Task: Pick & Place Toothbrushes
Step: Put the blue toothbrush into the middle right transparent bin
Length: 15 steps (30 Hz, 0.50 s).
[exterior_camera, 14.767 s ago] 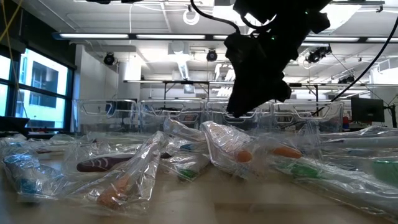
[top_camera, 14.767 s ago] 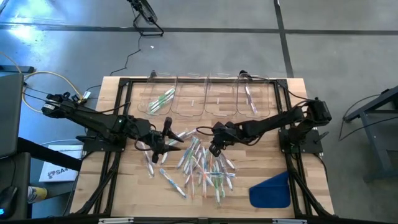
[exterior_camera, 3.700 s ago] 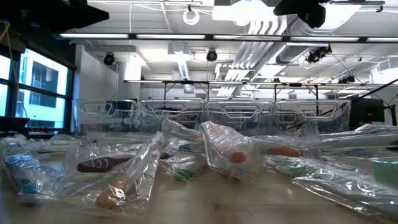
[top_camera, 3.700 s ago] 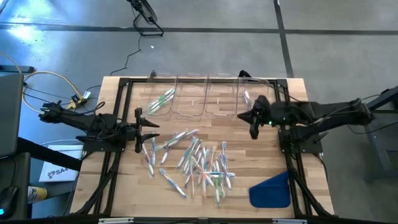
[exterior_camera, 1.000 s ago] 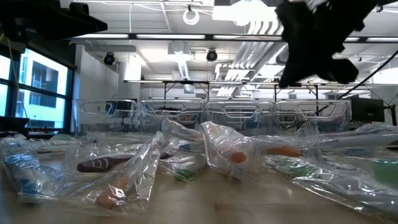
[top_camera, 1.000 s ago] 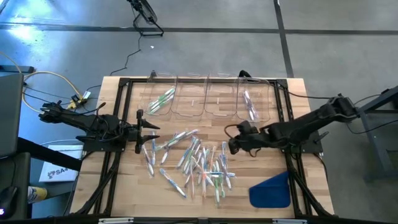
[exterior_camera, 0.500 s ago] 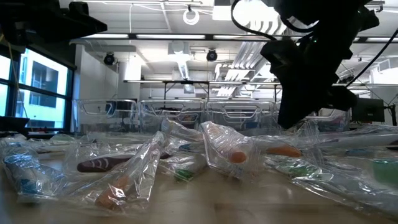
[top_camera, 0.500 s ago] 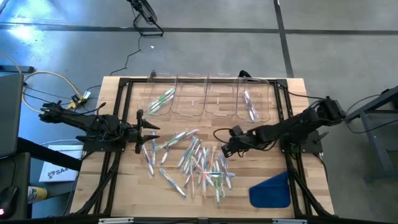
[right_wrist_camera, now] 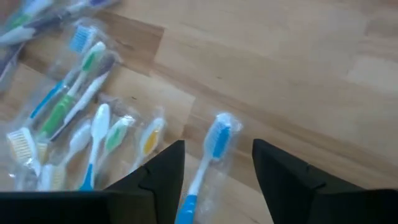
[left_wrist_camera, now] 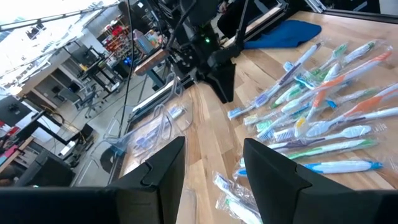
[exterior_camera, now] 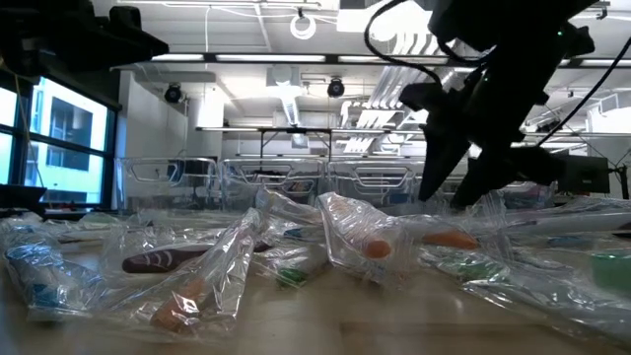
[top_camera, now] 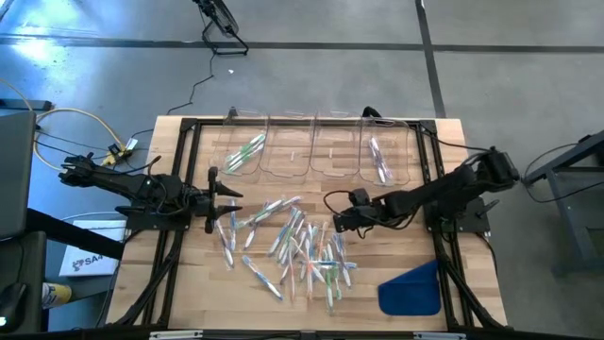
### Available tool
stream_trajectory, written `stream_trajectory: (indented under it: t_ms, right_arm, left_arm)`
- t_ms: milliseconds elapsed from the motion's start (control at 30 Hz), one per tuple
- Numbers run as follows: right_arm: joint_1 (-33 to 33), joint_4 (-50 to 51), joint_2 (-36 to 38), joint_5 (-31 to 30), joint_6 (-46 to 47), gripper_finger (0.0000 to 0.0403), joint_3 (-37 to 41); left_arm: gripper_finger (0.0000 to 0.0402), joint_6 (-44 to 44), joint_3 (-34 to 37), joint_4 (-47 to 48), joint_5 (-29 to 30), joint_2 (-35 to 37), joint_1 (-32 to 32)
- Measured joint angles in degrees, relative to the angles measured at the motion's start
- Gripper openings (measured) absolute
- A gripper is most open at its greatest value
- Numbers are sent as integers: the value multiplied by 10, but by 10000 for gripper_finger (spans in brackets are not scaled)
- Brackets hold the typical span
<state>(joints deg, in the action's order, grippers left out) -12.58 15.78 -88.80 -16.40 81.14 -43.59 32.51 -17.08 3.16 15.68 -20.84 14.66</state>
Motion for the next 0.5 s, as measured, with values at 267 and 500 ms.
stream_trajectory:
  t_ms: [267, 500]
  right_arm:
    - [0, -57, -64, 10, 1, 168, 0]
    - [0, -78, -94, 3, 0, 151, -2]
  left_arm:
    - [159, 0, 0, 4, 0, 0, 0]
    - [159, 0, 0, 5, 0, 0, 0]
